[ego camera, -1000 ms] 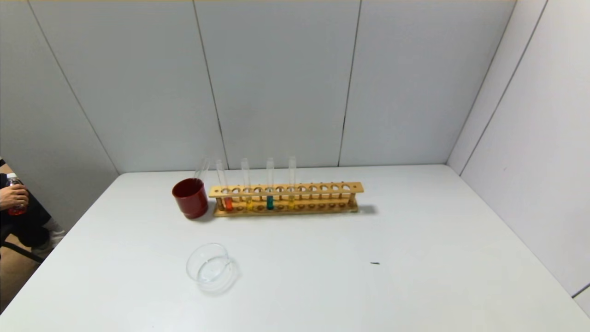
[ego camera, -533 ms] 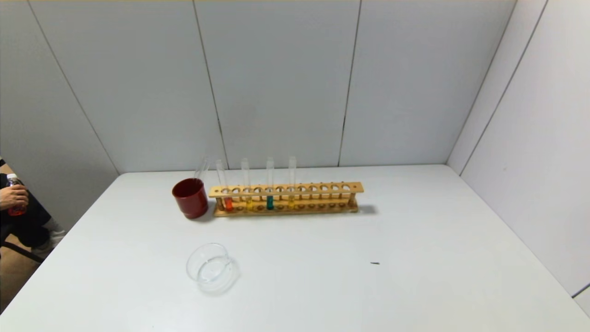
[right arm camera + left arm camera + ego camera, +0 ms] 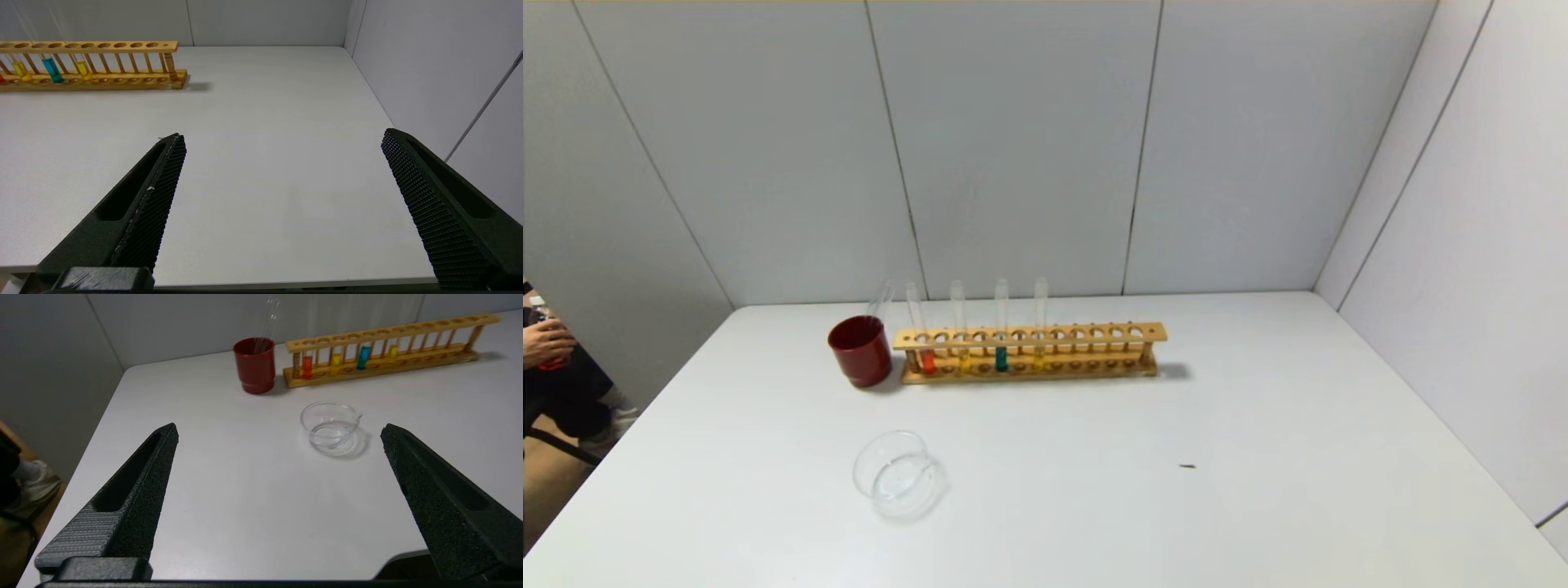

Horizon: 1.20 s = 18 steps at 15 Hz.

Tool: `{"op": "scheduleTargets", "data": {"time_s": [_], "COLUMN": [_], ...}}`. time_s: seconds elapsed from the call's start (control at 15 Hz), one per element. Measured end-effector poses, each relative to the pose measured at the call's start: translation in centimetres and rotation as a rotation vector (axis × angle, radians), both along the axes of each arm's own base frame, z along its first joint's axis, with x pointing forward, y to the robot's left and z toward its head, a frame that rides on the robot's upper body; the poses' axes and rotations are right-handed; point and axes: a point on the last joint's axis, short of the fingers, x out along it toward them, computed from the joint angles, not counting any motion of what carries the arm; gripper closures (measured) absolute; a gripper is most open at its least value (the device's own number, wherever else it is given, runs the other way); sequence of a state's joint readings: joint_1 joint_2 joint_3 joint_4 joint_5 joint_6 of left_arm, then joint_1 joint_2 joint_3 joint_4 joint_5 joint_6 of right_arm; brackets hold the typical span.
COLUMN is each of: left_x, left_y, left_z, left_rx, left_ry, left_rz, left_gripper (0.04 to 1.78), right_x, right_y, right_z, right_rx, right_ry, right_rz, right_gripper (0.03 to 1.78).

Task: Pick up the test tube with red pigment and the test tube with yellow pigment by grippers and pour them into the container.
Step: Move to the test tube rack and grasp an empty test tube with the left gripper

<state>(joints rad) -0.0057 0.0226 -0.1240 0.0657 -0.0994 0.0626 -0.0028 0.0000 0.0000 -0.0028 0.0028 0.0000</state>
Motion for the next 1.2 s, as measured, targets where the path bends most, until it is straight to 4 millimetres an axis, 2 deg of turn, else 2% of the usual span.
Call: {"op": "scheduleTargets", "data": {"time_s": [0.2,0.33,0.47,0.6,0.8,1.0,1.2], "left_x": [-0.1,1.4,4.5,9.2,17.1,24.5,29.5], "left_y": [-0.1,-0.1,-0.2,-0.3,-0.8,-2.2,-3.9], "left_z": [4.9,8.8,12.6,15.3,16.5,15.1,12.7], "left_rx": [-0.014,-0.032,-0.053,-0.092,-0.137,-0.152,-0.144], "left_ry": [0.058,0.112,0.182,0.25,0.337,0.378,0.399], "left_rz": [-0.047,-0.053,-0.059,-0.067,-0.083,-0.121,-0.165], "left_gripper": [0.07,0.07,0.07,0.07,0.07,0.07,0.07], "right_x": [0.0,0.0,0.0,0.0,0.0,0.0,0.0], "right_y": [0.0,0.0,0.0,0.0,0.0,0.0,0.0], "right_z": [0.0,0.0,0.0,0.0,0.0,0.0,0.0], "right_rx": [0.0,0.0,0.0,0.0,0.0,0.0,0.0], "right_ry": [0.0,0.0,0.0,0.0,0.0,0.0,0.0], "right_rz": [0.0,-0.001,0.0,0.0,-0.001,0.0,0.0], "right_gripper": [0.06,0.06,0.06,0.06,0.06,0.06,0.06]}}
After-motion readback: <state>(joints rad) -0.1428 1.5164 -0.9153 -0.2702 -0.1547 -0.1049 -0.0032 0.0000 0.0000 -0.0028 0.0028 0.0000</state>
